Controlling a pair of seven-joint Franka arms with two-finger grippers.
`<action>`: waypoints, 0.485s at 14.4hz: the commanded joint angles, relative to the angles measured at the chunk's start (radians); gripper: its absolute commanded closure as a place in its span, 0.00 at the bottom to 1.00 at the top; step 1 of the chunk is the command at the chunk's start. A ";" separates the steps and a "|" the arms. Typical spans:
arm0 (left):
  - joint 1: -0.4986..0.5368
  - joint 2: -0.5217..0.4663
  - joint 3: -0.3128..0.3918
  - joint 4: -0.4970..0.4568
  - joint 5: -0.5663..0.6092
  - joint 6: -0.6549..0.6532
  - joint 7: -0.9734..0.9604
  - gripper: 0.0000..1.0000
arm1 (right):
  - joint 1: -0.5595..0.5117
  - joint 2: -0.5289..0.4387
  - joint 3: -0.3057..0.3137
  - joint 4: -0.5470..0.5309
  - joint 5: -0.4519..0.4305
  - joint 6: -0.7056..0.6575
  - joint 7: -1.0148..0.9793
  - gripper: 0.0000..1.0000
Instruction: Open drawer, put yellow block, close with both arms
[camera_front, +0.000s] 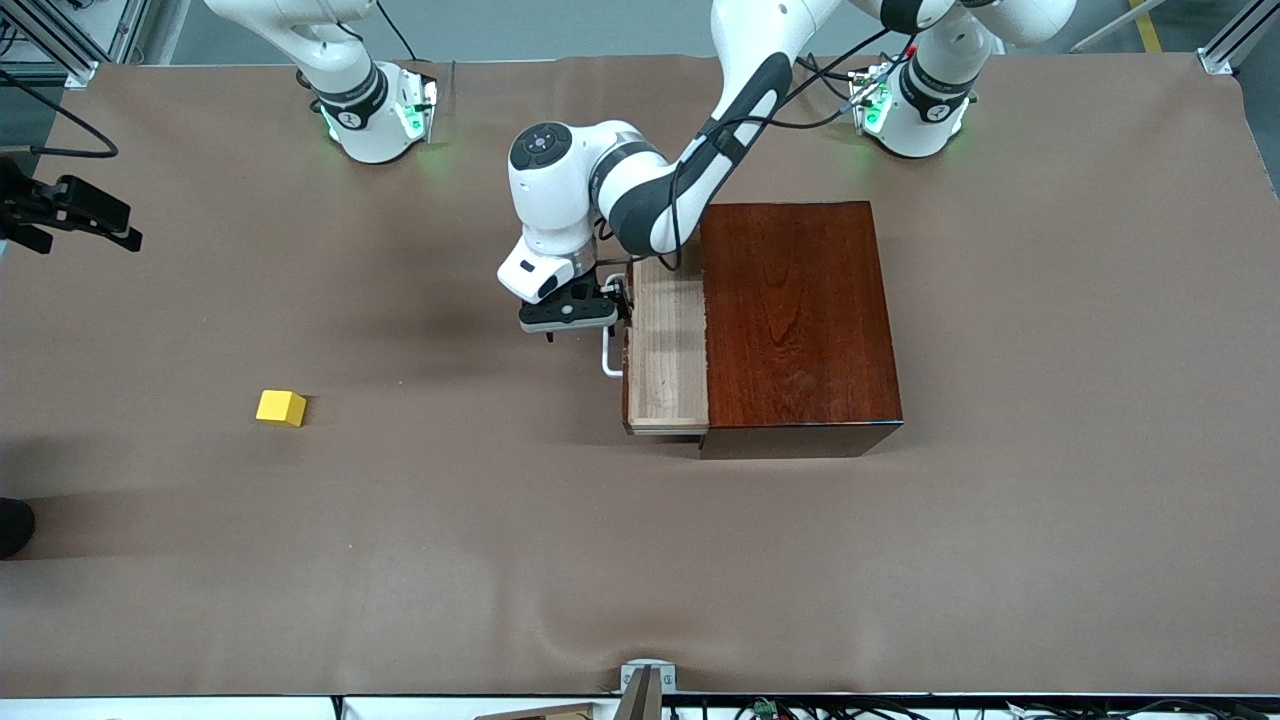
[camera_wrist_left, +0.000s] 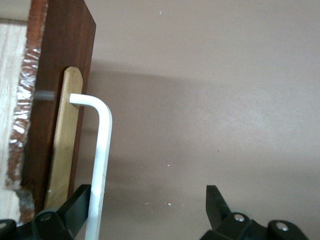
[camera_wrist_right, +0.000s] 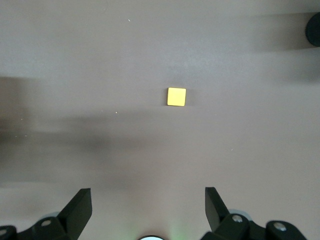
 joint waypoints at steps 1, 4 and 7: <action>-0.012 -0.015 0.003 0.022 -0.013 -0.065 -0.022 0.00 | -0.003 0.017 0.001 0.014 0.006 -0.017 0.000 0.00; -0.009 -0.080 0.006 0.022 -0.012 -0.141 -0.019 0.00 | -0.014 0.058 0.001 0.014 0.005 -0.052 0.010 0.00; 0.015 -0.167 0.016 0.021 -0.007 -0.189 -0.015 0.00 | -0.018 0.118 -0.001 0.012 0.000 -0.040 0.010 0.00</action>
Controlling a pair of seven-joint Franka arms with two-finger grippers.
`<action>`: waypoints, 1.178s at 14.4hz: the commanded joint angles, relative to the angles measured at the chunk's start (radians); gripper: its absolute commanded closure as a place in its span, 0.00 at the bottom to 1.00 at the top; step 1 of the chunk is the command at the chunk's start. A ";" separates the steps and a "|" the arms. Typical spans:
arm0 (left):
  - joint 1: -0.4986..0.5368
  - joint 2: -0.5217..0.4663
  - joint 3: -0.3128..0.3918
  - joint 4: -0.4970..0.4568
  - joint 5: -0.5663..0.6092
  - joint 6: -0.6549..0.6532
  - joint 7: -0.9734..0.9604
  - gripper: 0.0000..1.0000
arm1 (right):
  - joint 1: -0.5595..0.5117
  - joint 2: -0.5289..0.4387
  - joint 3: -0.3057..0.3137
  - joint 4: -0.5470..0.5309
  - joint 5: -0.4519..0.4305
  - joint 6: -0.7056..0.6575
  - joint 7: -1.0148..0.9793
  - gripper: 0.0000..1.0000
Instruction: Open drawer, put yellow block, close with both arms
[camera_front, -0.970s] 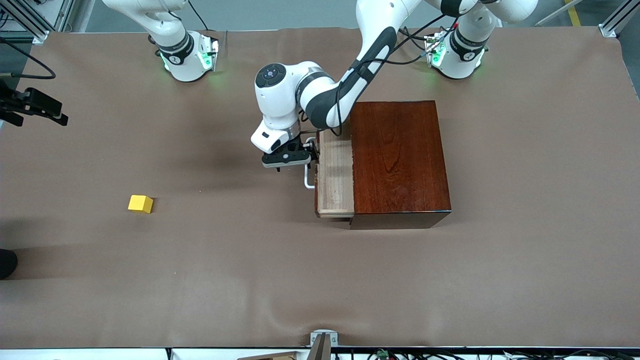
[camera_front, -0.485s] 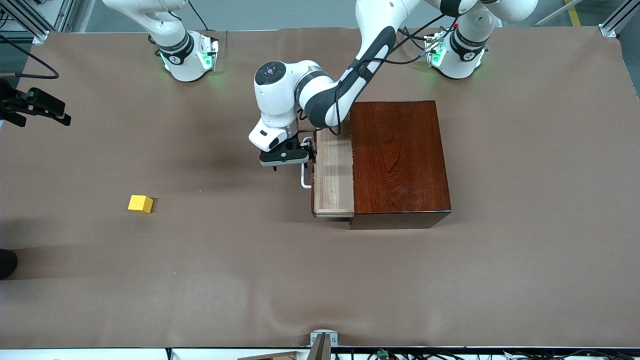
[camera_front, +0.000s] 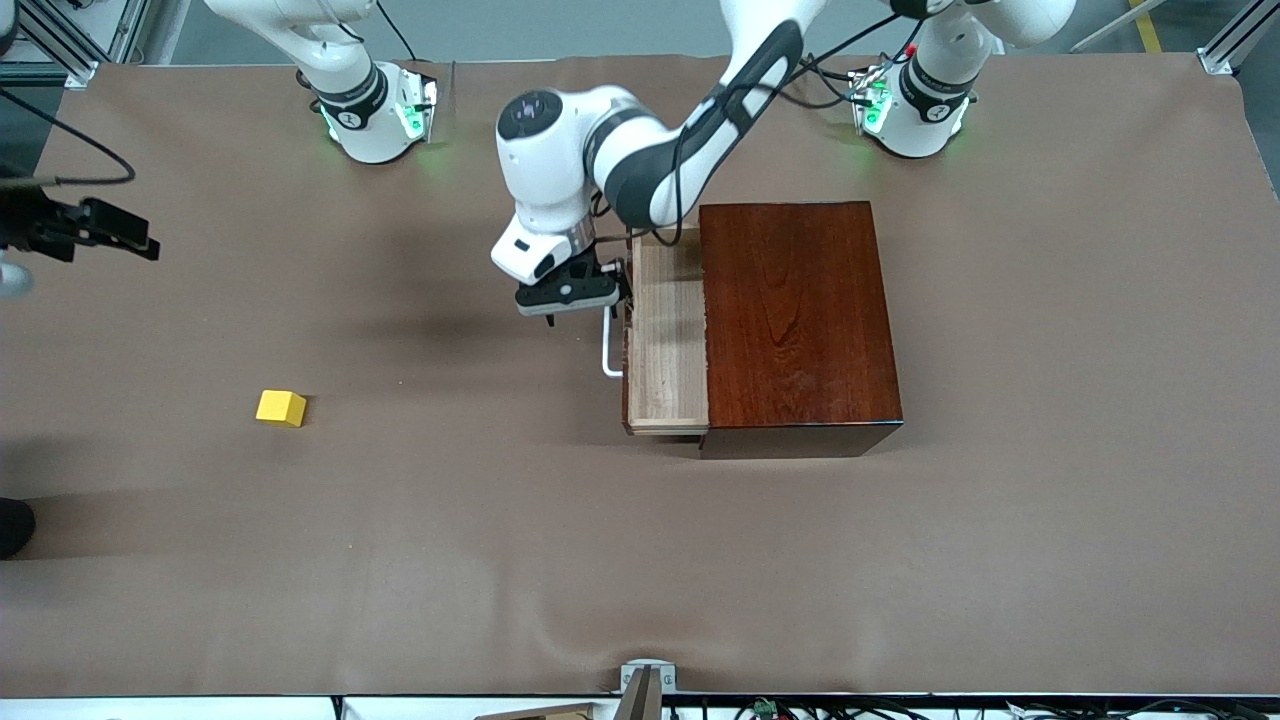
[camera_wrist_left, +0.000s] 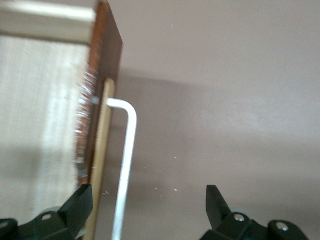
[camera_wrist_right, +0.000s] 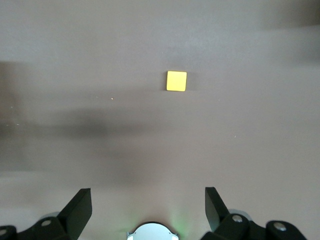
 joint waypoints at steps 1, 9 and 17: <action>0.031 -0.123 0.017 -0.017 -0.002 -0.090 0.000 0.00 | -0.018 0.056 0.004 0.016 -0.001 0.010 0.008 0.00; 0.247 -0.393 0.019 -0.041 0.016 -0.470 0.219 0.00 | -0.041 0.133 0.003 -0.014 -0.006 0.125 0.009 0.00; 0.436 -0.599 0.016 -0.191 0.003 -0.510 0.439 0.00 | -0.062 0.164 0.004 -0.226 -0.004 0.420 0.009 0.00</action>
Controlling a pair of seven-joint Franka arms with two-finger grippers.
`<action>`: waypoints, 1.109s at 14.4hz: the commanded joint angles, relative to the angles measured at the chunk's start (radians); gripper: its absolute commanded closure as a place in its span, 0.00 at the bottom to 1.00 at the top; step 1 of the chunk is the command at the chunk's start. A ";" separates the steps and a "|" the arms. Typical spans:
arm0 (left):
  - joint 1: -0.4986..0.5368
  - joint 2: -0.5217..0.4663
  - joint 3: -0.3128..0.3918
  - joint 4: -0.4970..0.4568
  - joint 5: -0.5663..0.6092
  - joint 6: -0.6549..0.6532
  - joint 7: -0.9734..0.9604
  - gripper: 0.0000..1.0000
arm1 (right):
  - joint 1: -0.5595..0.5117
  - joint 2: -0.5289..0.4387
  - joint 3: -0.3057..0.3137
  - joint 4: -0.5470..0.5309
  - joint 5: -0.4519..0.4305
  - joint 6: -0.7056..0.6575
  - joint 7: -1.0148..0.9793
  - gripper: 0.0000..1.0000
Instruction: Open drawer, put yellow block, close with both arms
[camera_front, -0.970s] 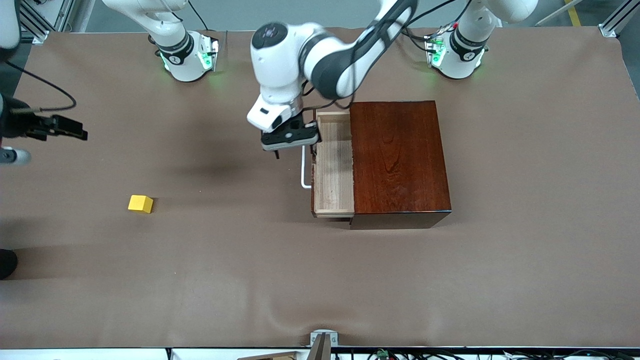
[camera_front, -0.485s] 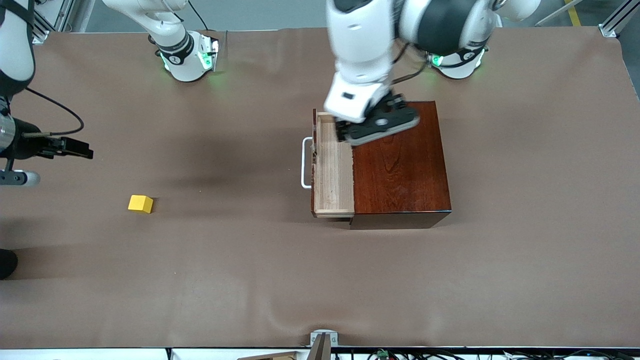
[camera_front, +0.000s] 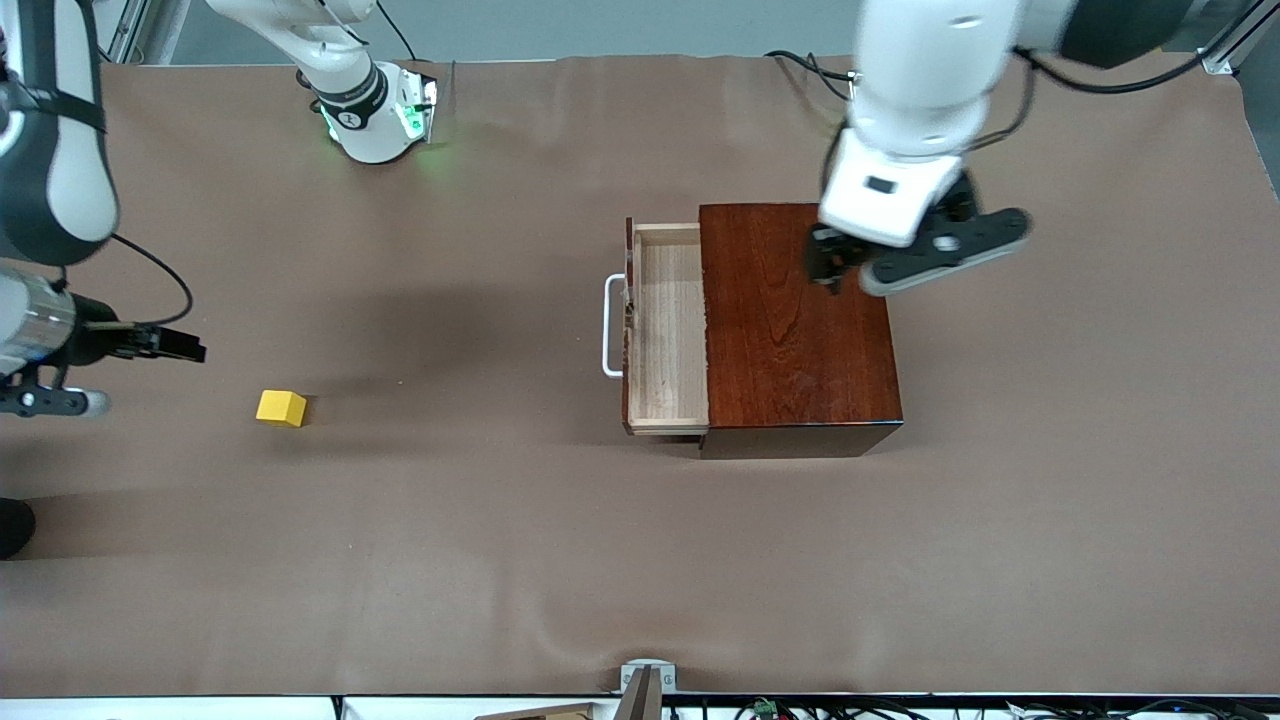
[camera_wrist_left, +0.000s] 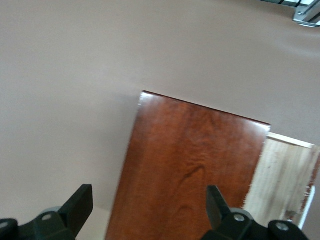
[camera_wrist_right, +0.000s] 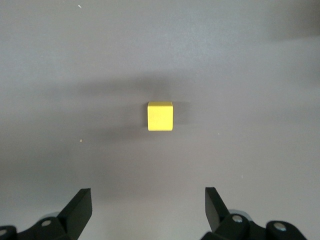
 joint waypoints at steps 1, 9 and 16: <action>0.070 -0.113 -0.012 -0.108 -0.003 0.007 0.111 0.00 | -0.014 0.007 0.013 -0.049 -0.002 0.046 0.008 0.00; 0.269 -0.236 -0.012 -0.220 -0.005 -0.008 0.399 0.00 | -0.023 0.053 0.013 -0.230 0.006 0.331 0.006 0.00; 0.436 -0.263 -0.007 -0.232 -0.080 -0.002 0.685 0.00 | -0.034 0.122 0.015 -0.333 0.012 0.564 0.008 0.00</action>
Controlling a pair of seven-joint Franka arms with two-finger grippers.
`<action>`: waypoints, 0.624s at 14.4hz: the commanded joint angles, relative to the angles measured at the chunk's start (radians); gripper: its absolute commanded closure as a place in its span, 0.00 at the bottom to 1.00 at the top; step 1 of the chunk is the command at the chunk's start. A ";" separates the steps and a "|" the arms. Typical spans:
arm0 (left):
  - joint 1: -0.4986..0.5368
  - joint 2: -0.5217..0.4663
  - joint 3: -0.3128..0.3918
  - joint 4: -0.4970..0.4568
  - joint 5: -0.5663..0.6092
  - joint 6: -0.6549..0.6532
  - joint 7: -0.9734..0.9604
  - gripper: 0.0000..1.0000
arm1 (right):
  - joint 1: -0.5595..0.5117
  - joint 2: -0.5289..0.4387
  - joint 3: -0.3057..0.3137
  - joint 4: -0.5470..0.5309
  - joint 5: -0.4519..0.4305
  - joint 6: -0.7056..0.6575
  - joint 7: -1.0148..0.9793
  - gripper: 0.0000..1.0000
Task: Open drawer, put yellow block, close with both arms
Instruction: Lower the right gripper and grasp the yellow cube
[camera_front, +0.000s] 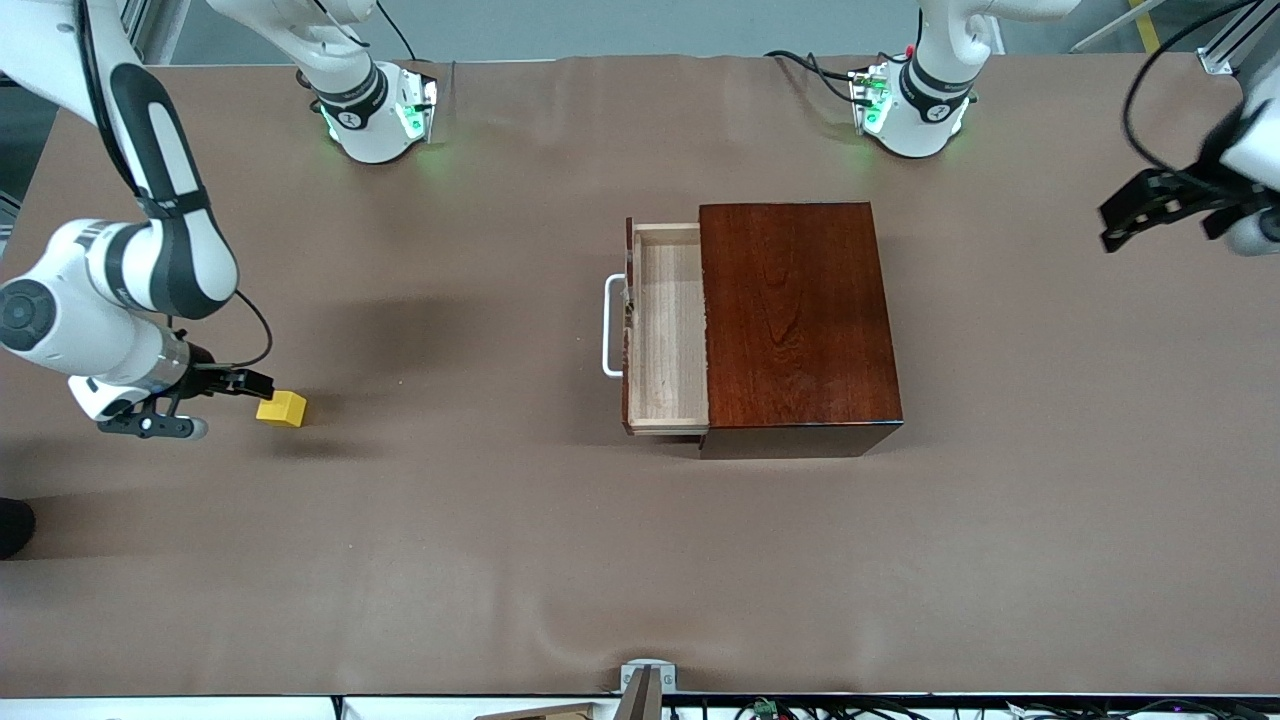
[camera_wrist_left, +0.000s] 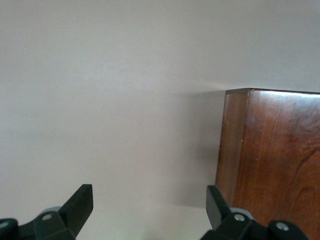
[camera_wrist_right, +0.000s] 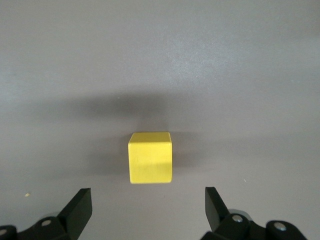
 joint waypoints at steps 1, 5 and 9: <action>0.018 -0.004 -0.006 -0.002 -0.014 0.004 0.106 0.00 | -0.022 0.019 0.018 -0.035 0.012 0.058 0.009 0.00; 0.011 0.045 -0.006 0.050 -0.007 0.004 0.145 0.00 | -0.031 0.063 0.019 -0.052 0.021 0.126 0.009 0.00; 0.000 0.044 -0.017 0.047 -0.017 0.005 0.139 0.00 | -0.025 0.099 0.018 -0.058 0.076 0.184 0.009 0.00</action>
